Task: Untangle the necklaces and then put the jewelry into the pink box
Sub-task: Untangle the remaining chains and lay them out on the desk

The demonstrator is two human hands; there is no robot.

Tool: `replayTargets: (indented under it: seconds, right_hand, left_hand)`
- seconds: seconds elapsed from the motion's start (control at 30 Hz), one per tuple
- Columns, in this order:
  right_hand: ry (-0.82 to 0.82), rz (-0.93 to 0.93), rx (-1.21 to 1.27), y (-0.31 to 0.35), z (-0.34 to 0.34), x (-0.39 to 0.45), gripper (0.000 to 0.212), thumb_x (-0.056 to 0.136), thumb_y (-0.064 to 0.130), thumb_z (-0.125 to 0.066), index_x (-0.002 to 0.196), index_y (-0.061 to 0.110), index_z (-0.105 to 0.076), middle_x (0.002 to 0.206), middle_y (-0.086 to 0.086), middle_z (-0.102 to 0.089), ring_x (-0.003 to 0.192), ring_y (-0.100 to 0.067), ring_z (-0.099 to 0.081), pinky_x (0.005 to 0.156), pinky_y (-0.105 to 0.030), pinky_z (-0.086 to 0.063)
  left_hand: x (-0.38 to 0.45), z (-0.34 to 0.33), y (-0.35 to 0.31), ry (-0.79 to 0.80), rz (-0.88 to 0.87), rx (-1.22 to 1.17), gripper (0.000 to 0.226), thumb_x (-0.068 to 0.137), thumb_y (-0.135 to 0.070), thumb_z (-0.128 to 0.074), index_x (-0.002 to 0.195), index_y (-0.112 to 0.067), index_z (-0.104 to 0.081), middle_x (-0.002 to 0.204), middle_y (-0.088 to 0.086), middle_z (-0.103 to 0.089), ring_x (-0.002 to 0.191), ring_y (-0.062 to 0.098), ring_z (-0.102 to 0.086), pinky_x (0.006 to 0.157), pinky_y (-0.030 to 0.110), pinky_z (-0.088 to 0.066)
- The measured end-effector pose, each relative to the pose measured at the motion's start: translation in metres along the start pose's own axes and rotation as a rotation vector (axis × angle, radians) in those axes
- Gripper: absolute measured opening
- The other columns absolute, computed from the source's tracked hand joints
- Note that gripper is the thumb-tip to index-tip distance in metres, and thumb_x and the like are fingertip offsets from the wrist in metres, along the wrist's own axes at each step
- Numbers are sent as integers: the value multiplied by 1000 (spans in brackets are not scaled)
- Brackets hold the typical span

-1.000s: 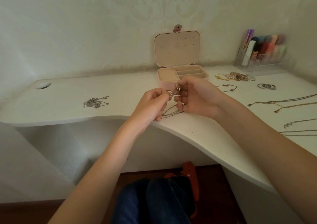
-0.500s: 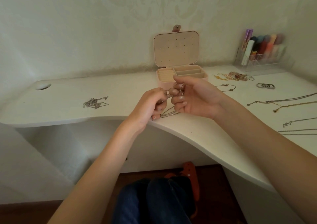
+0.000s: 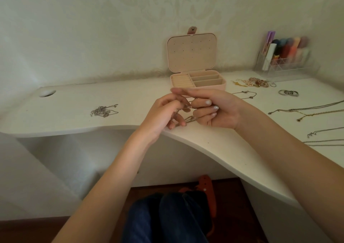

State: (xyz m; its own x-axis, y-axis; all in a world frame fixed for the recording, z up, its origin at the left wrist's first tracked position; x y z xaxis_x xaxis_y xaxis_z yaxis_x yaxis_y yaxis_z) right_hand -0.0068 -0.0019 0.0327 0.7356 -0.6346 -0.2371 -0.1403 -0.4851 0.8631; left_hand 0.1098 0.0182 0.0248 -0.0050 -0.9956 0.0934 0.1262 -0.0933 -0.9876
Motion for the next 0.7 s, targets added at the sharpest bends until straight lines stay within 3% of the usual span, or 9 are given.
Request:
replayTargets:
  seconds: [0.13,0.23,0.3,0.43,0.5,0.6,0.7]
  right_hand:
    - [20,5,-33,4,2,-3,41,93,28,-45,133,34,-50,42,12,-34,30,0,-24,36,-11,-13]
    - [-18,60,-76,8,4,-2,36,91,29,-49,126,33,-55,47,10,-39,36,0,-29,39,-12,-15]
    - [-86,134,-111,12,6,-2,24,94,26,-49,114,25,-63,51,9,-46,43,-3,-37,41,-13,-25]
    - [-407,347,-460,29,22,-6,20,98,23,-49,90,16,-67,65,4,-60,61,-8,-54,60,-18,-43]
    - [-484,457,-579,37,24,-10,23,98,21,-49,84,13,-66,62,0,-61,65,-9,-59,67,-20,-48]
    - [-373,518,-361,41,18,-12,22,98,18,-48,86,8,-62,42,1,-45,62,-11,-65,66,-20,-52]
    - [-329,525,-339,41,10,-12,21,98,19,-48,87,7,-62,39,2,-35,44,-10,-54,55,-19,-50]
  left_hand:
    - [1,7,0,30,16,-221,19,93,-11,-43,81,-12,-58,82,1,-63,48,14,-54,36,18,-24]
    - [1,11,0,37,34,-305,19,95,-14,-47,78,-15,-55,72,-2,-60,49,10,-51,35,17,-26]
    - [1,13,1,36,51,-333,20,95,-14,-45,78,-16,-54,68,-4,-60,53,9,-55,37,17,-31]
    - [2,15,1,58,85,-454,27,95,-17,-35,70,-16,-45,67,-1,-65,81,17,-65,61,27,-53]
    - [3,14,-2,92,79,-474,36,95,-20,-36,61,-16,-44,69,3,-65,89,22,-63,78,33,-53]
    - [3,10,-5,100,40,-371,41,93,-17,-49,54,-19,-61,74,5,-66,88,19,-63,90,36,-48]
    - [6,14,-9,-21,-46,-268,30,90,-1,-54,62,-10,-49,70,6,-68,80,19,-67,88,38,-54]
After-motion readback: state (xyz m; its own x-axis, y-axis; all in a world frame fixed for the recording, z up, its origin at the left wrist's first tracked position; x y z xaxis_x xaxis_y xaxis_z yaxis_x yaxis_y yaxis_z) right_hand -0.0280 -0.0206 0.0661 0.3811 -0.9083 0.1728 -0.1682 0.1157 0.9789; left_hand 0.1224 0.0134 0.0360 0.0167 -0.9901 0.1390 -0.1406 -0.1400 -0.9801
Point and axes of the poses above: each hand's wrist, its own x-axis towards the middle knuckle, its own z-axis out of the back of the hand, y = z × x, the point moved 5 cm from there along x, towards the middle knuckle
